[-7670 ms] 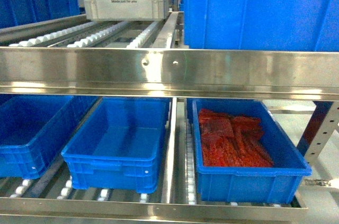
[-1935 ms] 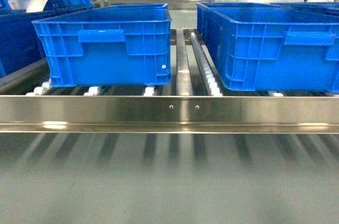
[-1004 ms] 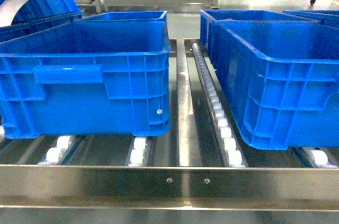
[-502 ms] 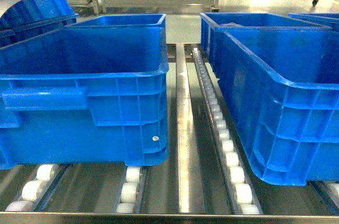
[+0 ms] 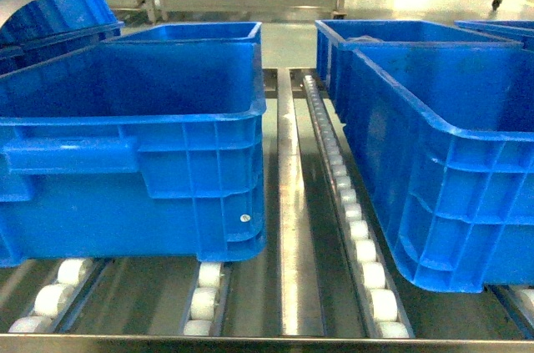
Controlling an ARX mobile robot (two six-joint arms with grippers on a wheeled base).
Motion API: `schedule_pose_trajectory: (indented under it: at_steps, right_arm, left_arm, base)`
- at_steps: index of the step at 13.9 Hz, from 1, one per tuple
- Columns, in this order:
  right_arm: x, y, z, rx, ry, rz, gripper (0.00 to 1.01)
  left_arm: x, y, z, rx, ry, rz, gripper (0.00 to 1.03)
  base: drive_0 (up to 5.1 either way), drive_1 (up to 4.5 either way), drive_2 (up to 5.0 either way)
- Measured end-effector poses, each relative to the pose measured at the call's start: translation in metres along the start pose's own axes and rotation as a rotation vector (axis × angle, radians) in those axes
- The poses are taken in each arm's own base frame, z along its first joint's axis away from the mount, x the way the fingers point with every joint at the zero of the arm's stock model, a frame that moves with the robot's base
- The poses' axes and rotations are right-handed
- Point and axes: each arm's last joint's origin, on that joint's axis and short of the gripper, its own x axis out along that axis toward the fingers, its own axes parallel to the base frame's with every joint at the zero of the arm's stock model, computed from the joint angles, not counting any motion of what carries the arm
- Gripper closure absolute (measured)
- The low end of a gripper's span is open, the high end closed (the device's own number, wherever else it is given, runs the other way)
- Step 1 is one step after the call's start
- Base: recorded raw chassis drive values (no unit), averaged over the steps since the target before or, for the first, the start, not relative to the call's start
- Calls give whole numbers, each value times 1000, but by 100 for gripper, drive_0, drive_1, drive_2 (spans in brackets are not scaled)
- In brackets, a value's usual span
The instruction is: Sort blue parts and orange caps into right shelf containers
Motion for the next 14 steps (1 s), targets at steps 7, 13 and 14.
schedule_pose_trajectory:
  at_steps: [7,13,14]
  right_arm:
    - [0,0,0,0,0,0,58]
    - [0,0,0,0,0,0,58]
    - [0,0,0,0,0,0,58]
  left_arm:
    - [0,0,0,0,0,0,62]
    - [0,0,0,0,0,0,62]
    - [0,0,0,0,0,0,62]
  base:
    - [0,0,0]
    - [0,0,0]
    - [0,0,0]
